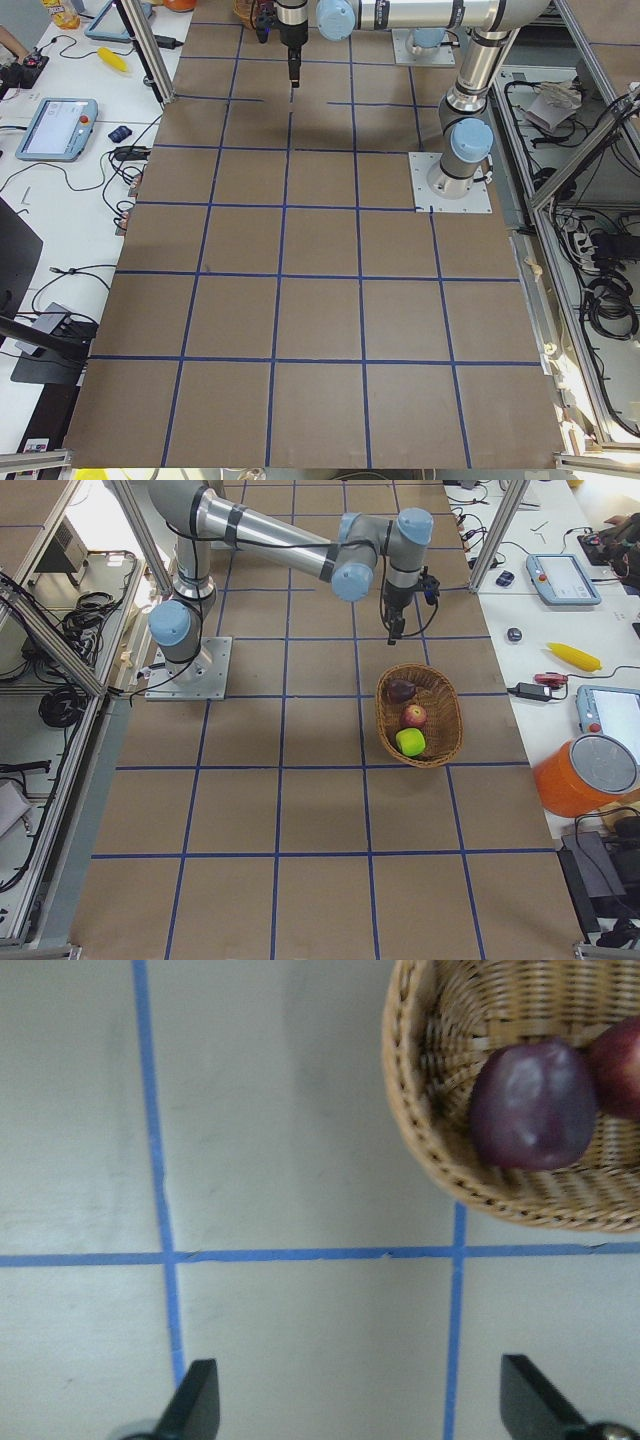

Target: Put all apples into basket

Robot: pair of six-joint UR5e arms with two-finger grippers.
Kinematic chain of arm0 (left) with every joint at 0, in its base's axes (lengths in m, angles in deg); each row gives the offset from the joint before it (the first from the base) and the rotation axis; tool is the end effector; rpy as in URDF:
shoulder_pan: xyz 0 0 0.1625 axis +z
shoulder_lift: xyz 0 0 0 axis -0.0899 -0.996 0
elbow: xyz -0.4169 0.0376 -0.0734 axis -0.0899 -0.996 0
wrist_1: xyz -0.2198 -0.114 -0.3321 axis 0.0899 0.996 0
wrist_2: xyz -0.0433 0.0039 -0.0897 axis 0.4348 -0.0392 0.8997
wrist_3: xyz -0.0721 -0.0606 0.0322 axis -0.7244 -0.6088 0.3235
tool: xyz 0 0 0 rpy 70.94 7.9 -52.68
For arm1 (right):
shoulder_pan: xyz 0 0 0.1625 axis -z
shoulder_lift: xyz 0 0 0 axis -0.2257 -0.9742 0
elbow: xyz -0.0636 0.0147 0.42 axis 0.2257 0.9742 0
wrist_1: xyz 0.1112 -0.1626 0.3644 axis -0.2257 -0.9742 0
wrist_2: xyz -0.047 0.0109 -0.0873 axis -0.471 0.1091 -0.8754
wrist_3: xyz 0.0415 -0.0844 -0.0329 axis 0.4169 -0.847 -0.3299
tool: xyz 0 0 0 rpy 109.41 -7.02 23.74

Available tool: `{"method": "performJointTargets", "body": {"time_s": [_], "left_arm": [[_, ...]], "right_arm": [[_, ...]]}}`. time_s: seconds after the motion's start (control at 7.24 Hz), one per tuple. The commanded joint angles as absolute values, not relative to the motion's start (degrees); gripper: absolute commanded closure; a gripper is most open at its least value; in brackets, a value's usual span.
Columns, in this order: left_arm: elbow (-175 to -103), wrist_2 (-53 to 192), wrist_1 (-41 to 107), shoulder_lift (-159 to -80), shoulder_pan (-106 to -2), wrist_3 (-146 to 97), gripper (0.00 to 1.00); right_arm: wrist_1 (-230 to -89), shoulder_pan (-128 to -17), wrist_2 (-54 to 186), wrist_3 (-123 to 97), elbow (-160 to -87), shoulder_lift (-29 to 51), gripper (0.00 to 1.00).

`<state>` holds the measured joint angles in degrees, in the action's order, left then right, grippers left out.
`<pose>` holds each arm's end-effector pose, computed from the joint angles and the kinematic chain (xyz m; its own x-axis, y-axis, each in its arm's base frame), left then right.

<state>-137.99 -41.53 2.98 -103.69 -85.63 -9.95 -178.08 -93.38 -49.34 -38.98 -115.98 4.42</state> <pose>-0.1416 -0.5159 0.4600 -0.9999 0.0091 0.0112 0.0093 0.9999 0.0094 0.0302 -0.5923 0.4116 -0.9995 -0.0003 0.0308 0.0017 0.9979 0.0655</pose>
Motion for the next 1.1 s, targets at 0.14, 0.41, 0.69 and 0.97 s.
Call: {"method": "performJointTargets", "body": {"time_s": [0.14, 0.41, 0.69, 0.97], "left_arm": [[-137.65, -41.56, 2.04, -103.81, -85.46, -7.85, 0.0], [-137.38, -41.56, 2.39, -101.64, -85.28, -8.28, 0.0], [-137.64, -41.21, 2.66, -101.44, -85.28, -8.72, 0.0], [-138.42, -41.12, 2.22, -101.53, -85.37, -9.25, 0.0]], "right_arm": [[-166.51, -103.38, -44.36, -32.94, -115.27, -1.35, 0.0], [-163.83, -103.04, -45.56, -32.94, -115.52, -3.55, 0.0], [-164.44, -102.08, -45.48, -32.94, -115.62, -4.26, 0.0], [-164.71, -100.67, -45.48, -32.85, -116.31, -4.96, 0.0]]}}
